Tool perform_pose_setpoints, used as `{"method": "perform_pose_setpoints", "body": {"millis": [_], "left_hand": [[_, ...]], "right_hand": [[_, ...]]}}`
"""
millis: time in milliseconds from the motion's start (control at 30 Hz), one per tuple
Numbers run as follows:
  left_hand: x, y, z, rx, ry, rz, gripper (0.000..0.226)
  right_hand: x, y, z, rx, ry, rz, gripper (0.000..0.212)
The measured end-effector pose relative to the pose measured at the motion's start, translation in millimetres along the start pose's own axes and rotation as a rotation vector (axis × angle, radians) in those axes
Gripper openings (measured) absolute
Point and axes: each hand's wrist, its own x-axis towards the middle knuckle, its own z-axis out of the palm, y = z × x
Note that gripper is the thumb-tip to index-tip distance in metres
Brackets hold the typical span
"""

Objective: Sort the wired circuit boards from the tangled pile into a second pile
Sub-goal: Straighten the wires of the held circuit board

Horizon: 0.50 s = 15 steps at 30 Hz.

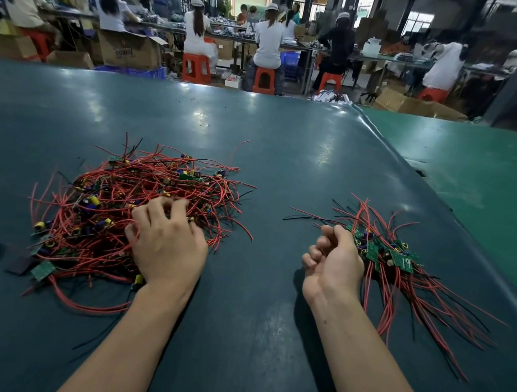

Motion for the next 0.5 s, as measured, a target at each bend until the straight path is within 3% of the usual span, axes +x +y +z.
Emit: {"method": "perform_pose_setpoints", "body": {"millis": [100,233,333,500], "left_hand": [[-0.5,-1.4,2.5,0.05,-0.062,-0.012,0.036],[7.9,-5.5,-0.2,-0.089,0.008,-0.077,0.043],[11.2,-10.9,-0.3,-0.089,-0.026,-0.099,0.045],[9.1,-12.3,0.8,-0.113,0.031,-0.058,0.023]], "right_hand": [[-0.9,0.2,0.4,-0.012,-0.01,0.006,0.025],[-1.3,-0.6,0.4,-0.02,-0.019,0.009,0.025],[-0.9,-0.7,0.3,-0.02,-0.024,0.013,0.025],[-1.4,1.0,0.8,-0.053,-0.043,0.005,0.025]]}}
